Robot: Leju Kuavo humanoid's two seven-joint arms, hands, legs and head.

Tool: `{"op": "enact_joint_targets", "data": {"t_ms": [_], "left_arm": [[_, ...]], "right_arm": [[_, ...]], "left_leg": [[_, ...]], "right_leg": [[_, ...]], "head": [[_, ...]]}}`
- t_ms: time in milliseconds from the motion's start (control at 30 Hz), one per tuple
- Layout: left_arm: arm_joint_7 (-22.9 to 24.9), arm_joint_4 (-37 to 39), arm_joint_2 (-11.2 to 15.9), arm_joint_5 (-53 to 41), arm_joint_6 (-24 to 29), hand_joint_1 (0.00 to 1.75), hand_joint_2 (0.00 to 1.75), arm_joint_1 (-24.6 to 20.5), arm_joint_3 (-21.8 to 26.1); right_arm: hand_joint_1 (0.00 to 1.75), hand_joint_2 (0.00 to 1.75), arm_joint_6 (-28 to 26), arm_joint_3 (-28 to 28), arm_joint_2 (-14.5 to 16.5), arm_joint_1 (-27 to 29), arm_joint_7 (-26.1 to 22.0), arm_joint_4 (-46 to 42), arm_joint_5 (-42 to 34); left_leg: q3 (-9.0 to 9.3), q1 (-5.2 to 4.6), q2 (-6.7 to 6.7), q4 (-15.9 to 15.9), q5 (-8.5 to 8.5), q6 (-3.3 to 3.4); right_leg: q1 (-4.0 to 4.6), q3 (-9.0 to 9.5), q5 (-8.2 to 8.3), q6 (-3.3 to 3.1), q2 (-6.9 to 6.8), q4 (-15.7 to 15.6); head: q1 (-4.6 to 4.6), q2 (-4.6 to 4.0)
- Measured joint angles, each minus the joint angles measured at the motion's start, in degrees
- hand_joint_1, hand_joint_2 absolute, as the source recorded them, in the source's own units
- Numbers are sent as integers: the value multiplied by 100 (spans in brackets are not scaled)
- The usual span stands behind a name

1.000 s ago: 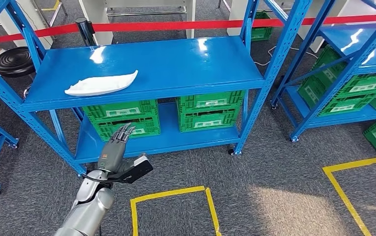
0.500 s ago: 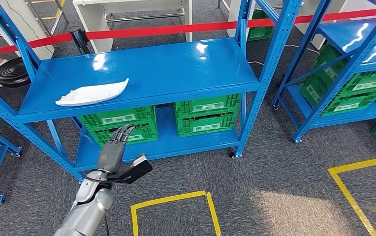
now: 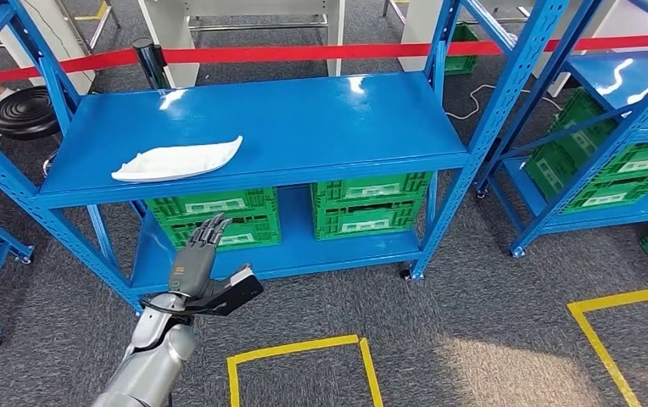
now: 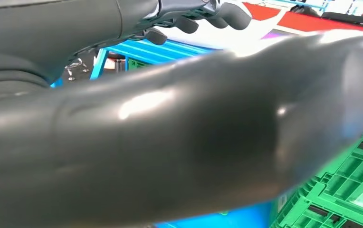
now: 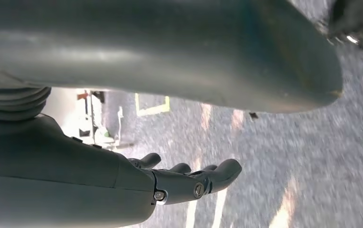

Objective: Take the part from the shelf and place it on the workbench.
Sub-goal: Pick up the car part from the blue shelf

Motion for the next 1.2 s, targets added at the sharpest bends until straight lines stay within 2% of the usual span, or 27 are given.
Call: {"op": "enact_joint_targets", "data": {"t_ms": [33, 67, 100, 133, 167, 300, 333, 400, 433, 467, 500, 533, 567, 600, 633, 700, 767, 833, 867, 933, 967, 1000, 1033, 1100, 1133, 1167, 1200], "left_arm": [[-6, -3, 1, 4, 9, 0, 0, 6, 1], [-19, -12, 2, 11, 23, 0, 0, 10, 3], [-38, -23, 3, 19, 38, 0, 0, 9, 9], [-57, -38, 5, 25, 51, 0, 0, 8, 20], [-73, -53, 8, 29, 57, 0, 0, 8, 34], [-95, -108, 11, 32, 58, 0, 0, -2, 76], [-97, -117, 13, 32, 58, 0, 0, -12, 81], [-96, -122, 16, 32, 54, 0, 0, -25, 85], [-88, -118, 20, 32, 51, 0, 0, -26, 86], [-77, -111, 25, 32, 52, 0, 0, -23, 88], [-64, -103, 33, 32, 56, 0, 0, -24, 91], [-54, -97, 42, 32, 63, 0, 0, -31, 95], [-45, -94, 52, 31, 70, 0, 0, -41, 102], [-34, -93, 62, 30, 78, 0, 0, -53, 110], [-21, -93, 69, 23, 84, 0, 0, -66, 118], [17, -93, 83, -3, 91, 0, 0, -76, 132], [46, -101, 98, -40, 91, 0, 0, -73, 138], [54, -119, 104, -68, 85, 0, 0, -84, 142], [55, -126, 102, -81, 80, 0, 0, -92, 143], [56, -127, 97, -104, 64, 0, 0, -98, 144], [58, -127, 97, -116, 56, 0, 0, -88, 144], [63, -126, 96, -128, 48, 0, 0, -76, 143], [72, -126, 96, -144, 42, 0, 0, -67, 143], [91, -127, 92, -171, 37, 0, 0, -62, 143], [98, -128, 91, -185, 37, 0, 0, -64, 143], [103, -130, 89, -198, 37, 0, 0, -64, 143], [107, -134, 85, -213, 36, 0, 0, -61, 143]], "right_arm": [[0, 0, 127, -2, -4, 0, 4, 0, -16], [0, 0, 250, -4, -9, -1, 8, 0, -14], [0, 0, 354, -4, -14, -3, 6, 0, 2], [0, 0, 431, -4, -17, -7, -1, 1, 21], [0, 0, 477, -4, -17, -10, -11, 1, 36], [0, 0, 505, -4, -14, -5, -27, 0, 77], [0, 0, 499, -4, -13, -7, -24, 1, 87], [0, 0, 491, -4, -7, -8, -32, 1, 100], [0, 44, 489, -4, -4, -7, -39, 1, 104], [0, 87, 490, -4, -2, -4, -45, 1, 111], [0, 131, 490, -4, -1, -1, -43, 1, 120], [0, 175, 494, -4, -1, 1, -39, 1, 133], [0, 175, 503, -4, -1, 2, -36, 1, 145], [0, 131, 516, -4, -1, 0, -32, 1, 158], [0, 87, 531, -4, -1, -5, -40, 1, 174], [0, 0, 557, -3, -1, -12, -53, 1, 198], [0, 0, 571, -2, -1, -14, -55, 0, 209], [0, 0, 577, -2, -2, -16, -45, -1, 210], [0, 0, 585, -2, -3, -17, -49, -1, 206], [0, 0, 618, -2, -3, -13, -80, -1, 197], [0, 0, 640, -2, -3, -9, -95, -1, 197], [0, 0, 659, -2, -3, -4, -98, -1, 203], [0, 0, 677, -2, -3, -1, -95, -1, 213], [0, 0, 707, -1, -2, -2, -92, -1, 231], [0, 0, 722, 0, -1, -6, -97, 0, 237], [0, 0, 736, 1, 4, -9, -103, 1, 241], [0, 0, 745, 1, 11, -11, -108, 1, 244]], "left_leg": [[33, 1, -11, 2, -23, -14], [66, 1, -20, 5, -50, -34], [90, -11, -29, 14, -80, -64], [104, -23, -34, 19, -103, -95], [111, -34, -38, 17, -119, -128], [90, -22, -23, 94, -201, -266], [-6, -17, -8, 296, -312, -296], [-380, -13, 19, 1019, -630, -334], [-586, -11, 23, 1390, -745, -345], [-728, -11, 26, 1616, -759, -349], [-765, -11, 27, 1621, -650, -344], [-693, -11, 28, 1401, -438, -332], [-543, -12, 29, 1026, -181, -313], [-374, -22, 27, 638, 6, -291], [-227, -29, 27, 321, 102, -261], [-104, -49, 18, 65, 82, -201], [-73, -39, 6, 19, 67, -130], [-19, -13, 2, -24, 63, -60], [3, -4, 4, -37, 57, -34], [15, -7, 7, -32, 29, -2], [22, -10, 6, -26, 12, 3], [34, -11, 3, -19, -8, 2], [53, -10, -1, -11, -31, -7], [104, -15, -8, 3, -84, -43], [119, -25, -12, 12, -111, -71], [129, -35, -14, 13, -128, -102], [135, -42, -15, 5, -137, -135]], "right_leg": [[-4, 86, 235, -10, -1, -289], [-8, 247, 488, -26, -4, -714], [1, 411, 652, -46, -5, -1106], [8, 534, 744, -72, -5, -1386], [18, 599, 757, -102, -4, -1530], [19, 661, 731, -253, 0, -1591], [9, 684, 727, -291, -4, -1606], [9, 721, 696, -343, -8, -1612], [12, 739, 678, -356, -7, -1611], [14, 764, 658, -361, -4, -1610], [15, 795, 636, -359, 0, -1609], [16, 834, 611, -351, 6, -1608], [16, 874, 582, -339, 10, -1606], [26, 907, 550, -316, 14, -1599], [36, 922, 524, -289, 18, -1590], [50, 924, 499, -226, 22, -1591], [44, 935, 479, -160, 16, -1601], [39, 845, 350, -93, 13, -1379], [28, 700, 226, -65, 14, -1102], [17, 250, -37, -22, 15, -345], [13, 62, -72, -10, 15, -79], [10, -32, 6, -4, 15, -14], [7, -5, 192, -6, 14, -183], [5, 293, 632, -34, 6, -937], [13, 440, 752, -65, 5, -1263], [24, 536, 797, -99, 6, -1465], [37, 573, 773, -138, 9, -1537]], "head": [[1, 0], [1, 0], [1, 0], [-1, 0], [-3, 0], [-12, 0], [-18, 0], [-29, 0], [-27, 0], [-28, 0], [-28, 0], [-28, 0], [-29, 0], [-28, 0], [-29, 0], [-23, 0], [-18, 0], [1, 0], [13, 0], [30, 0], [30, 0], [32, 0], [32, 0], [32, 0], [30, 0], [27, 0], [25, 0]]}}
